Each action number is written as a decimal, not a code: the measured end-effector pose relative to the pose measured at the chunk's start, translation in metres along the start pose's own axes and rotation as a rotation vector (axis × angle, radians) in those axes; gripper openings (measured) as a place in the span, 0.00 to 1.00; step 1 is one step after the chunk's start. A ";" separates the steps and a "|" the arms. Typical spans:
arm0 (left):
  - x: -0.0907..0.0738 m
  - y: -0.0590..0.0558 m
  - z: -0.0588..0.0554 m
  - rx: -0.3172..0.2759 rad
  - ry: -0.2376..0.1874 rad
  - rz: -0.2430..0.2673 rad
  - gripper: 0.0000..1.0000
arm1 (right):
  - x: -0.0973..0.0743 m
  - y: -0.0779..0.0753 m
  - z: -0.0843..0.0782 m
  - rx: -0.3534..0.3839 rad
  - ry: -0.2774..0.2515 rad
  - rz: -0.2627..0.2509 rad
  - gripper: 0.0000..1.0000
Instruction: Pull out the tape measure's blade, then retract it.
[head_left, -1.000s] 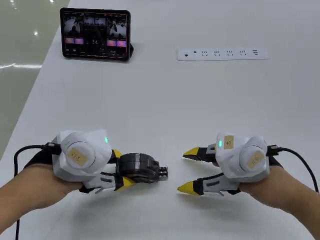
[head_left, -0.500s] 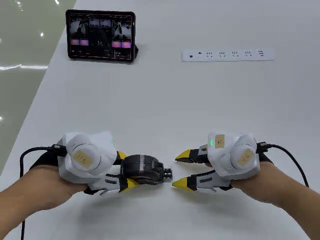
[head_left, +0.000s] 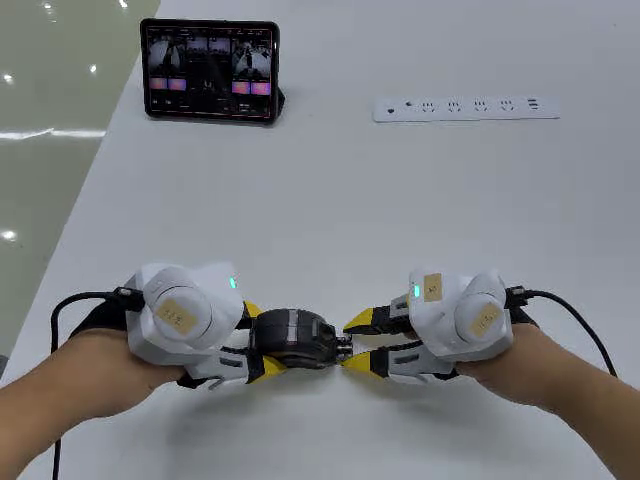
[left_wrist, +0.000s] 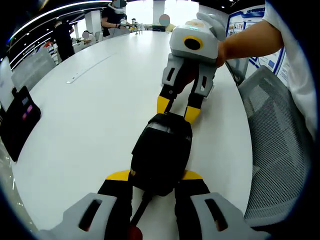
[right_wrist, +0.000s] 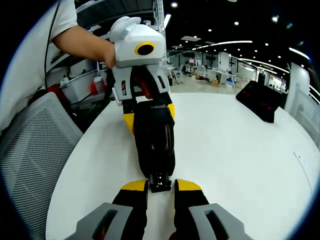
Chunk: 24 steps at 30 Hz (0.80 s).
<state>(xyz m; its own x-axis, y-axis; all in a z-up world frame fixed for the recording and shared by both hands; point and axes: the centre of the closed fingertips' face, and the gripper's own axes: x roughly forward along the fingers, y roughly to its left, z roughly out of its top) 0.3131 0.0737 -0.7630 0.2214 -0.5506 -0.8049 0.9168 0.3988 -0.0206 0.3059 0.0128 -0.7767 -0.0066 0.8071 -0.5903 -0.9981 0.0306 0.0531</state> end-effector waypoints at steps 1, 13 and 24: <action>0.000 0.000 0.000 -0.001 0.000 0.000 0.27 | 0.000 0.000 0.000 -0.004 0.001 -0.002 0.16; 0.000 0.000 0.000 0.001 -0.002 -0.002 0.27 | 0.002 0.001 0.002 -0.001 -0.029 0.022 0.13; 0.000 0.000 0.000 0.012 0.001 -0.003 0.27 | 0.003 0.001 0.003 -0.008 -0.029 0.020 0.10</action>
<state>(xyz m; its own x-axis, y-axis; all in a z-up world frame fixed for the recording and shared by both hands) 0.3127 0.0737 -0.7634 0.2188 -0.5511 -0.8053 0.9214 0.3882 -0.0154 0.3050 0.0166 -0.7761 -0.0249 0.8241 -0.5659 -0.9983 0.0097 0.0580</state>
